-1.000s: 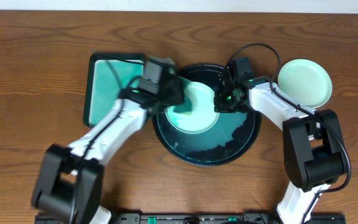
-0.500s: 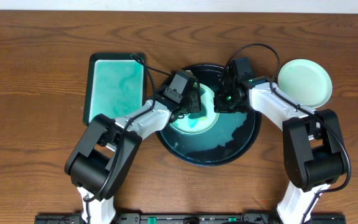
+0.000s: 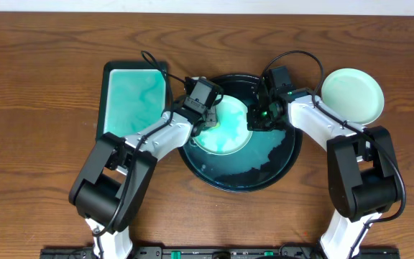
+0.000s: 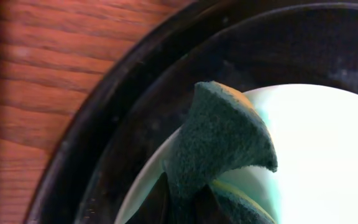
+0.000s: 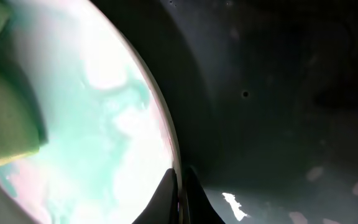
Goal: Clean dirty plates on tray and stack at the side
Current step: 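Scrub the last green plate with the sponge in the left gripper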
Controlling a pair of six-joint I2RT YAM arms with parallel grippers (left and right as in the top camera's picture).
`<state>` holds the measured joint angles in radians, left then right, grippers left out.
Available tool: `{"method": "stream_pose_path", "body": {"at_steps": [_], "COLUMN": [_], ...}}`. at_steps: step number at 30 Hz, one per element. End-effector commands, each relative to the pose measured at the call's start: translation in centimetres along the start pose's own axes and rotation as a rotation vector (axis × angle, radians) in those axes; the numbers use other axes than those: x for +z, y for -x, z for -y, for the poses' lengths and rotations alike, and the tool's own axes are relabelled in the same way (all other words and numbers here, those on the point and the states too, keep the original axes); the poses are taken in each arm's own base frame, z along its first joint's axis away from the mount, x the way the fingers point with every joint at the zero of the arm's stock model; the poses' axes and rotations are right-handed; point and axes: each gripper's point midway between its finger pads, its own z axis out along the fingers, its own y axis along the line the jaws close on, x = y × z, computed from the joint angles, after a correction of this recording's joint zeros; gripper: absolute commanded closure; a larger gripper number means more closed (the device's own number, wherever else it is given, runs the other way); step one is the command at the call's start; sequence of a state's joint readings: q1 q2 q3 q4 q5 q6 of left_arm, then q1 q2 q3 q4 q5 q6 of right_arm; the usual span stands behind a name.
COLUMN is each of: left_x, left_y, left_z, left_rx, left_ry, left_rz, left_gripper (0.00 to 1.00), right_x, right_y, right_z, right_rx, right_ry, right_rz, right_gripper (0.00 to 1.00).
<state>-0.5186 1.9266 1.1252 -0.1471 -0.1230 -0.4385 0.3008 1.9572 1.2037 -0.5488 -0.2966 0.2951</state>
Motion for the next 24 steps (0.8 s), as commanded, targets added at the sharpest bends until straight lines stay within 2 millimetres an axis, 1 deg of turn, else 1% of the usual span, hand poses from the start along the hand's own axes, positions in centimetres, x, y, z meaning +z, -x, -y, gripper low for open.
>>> {"method": "stream_pose_path", "body": {"at_steps": [1,2,3,5,7,8,10,15,18,20,21,24], "left_x": [-1.2,-1.9,-2.2,-3.0,-3.4,-3.3,-2.9,-0.7,0.6,1.1,1.4,1.8], "left_y": [2.4,2.6,2.6,2.4,1.7,0.7,-0.3,-3.2,-4.2,-4.5,-4.5,-4.1], "left_z": [-5.0,-3.8,-3.0,-0.8,0.9,2.1,3.1,4.7,5.6,5.6,4.9,0.4], "left_rx": [-0.009,-0.025,-0.038,-0.088,-0.162,-0.221,-0.226,-0.183,-0.145,-0.105,-0.092,-0.06], "left_ry": [0.162,0.093,0.049,-0.079,-0.179,-0.239,-0.275,-0.278,-0.288,-0.285,-0.254,-0.041], "left_rz": [0.082,0.077,0.069,0.032,-0.023,-0.081,-0.127,-0.19,-0.195,-0.191,-0.183,-0.141], "left_gripper": [0.93,0.93,0.93,0.93,0.93,0.93,0.93,0.93,0.93,0.93,0.92,0.93], "right_x": [1.0,1.0,1.0,1.0,1.0,1.0,1.0,1.1,1.1,1.0,1.1,1.1], "right_y": [-1.0,-1.0,-1.0,-1.0,-1.0,-1.0,-0.9,-0.9,-0.9,-0.9,-0.9,-1.0], "right_z": [0.8,0.8,0.8,0.8,0.8,0.8,0.8,0.8,0.8,0.8,0.8,0.8], "right_rx": [-0.011,-0.011,-0.011,-0.011,-0.011,-0.011,-0.012,-0.013,-0.012,-0.011,-0.012,-0.012], "right_ry": [-0.022,-0.022,-0.022,-0.022,-0.022,-0.022,-0.021,-0.02,-0.021,-0.021,-0.021,-0.021], "right_rz": [-0.047,-0.047,-0.047,-0.047,-0.047,-0.046,-0.043,-0.042,-0.043,-0.044,-0.044,-0.044], "right_gripper": [0.99,0.99,0.99,0.99,0.99,0.99,0.99,0.99,0.99,0.99,0.99,0.99]}}
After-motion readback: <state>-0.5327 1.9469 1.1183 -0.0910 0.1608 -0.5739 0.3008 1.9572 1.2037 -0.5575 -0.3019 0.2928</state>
